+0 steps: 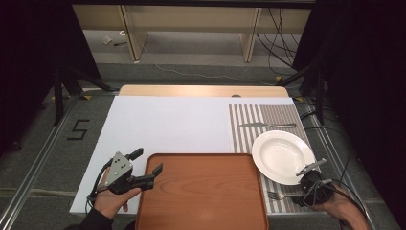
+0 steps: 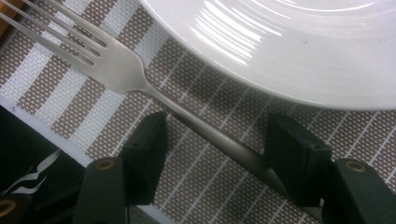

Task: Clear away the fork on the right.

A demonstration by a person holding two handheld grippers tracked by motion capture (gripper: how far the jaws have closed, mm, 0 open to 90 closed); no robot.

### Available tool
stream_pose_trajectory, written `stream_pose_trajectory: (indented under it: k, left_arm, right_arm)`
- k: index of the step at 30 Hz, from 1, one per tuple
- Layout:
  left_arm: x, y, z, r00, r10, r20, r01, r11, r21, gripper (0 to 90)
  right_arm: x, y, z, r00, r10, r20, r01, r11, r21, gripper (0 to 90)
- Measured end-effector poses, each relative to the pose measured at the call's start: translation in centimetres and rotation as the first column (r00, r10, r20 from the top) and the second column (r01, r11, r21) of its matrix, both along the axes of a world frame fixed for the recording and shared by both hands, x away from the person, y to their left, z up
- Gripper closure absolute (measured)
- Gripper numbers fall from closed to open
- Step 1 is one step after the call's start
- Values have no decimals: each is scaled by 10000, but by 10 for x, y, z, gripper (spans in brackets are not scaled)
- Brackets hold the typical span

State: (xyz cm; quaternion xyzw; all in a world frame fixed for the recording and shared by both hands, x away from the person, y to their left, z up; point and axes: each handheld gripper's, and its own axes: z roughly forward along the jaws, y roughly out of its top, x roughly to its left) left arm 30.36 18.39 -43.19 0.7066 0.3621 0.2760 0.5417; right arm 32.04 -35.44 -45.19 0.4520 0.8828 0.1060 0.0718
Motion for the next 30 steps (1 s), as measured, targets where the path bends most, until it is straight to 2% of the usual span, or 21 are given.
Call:
stream_pose_trajectory:
  k: [5, 10, 21, 25, 30]
  left_arm:
    - [0, -1, 0, 10000, -22, 11, 22, 10000, 61, 166]
    - [0, 0, 0, 10000, -19, 15, 19, 10000, 71, 166]
    - [0, -1, 0, 10000, -49, 51, 48, 9999, 89, 167]
    - [0, -1, -1, 10000, -52, 65, 51, 9999, 105, 167]
    - [0, -1, -1, 10000, -45, 56, 44, 9999, 133, 168]
  right_arm:
    - [-1, 3, 2, 9996, 208, -169, -211, 9996, -190, 507]
    - [-4, 9, 3, 9972, 646, -373, -659, 9972, -359, 615]
    - [-7, 17, 5, 9878, 1471, -506, -1505, 9860, -716, 718]
    - [-8, 20, 5, 9810, 1871, -518, -1913, 9771, -929, 766]
    - [-10, 22, 5, 9776, 2035, -541, -2083, 9724, -1050, 795]
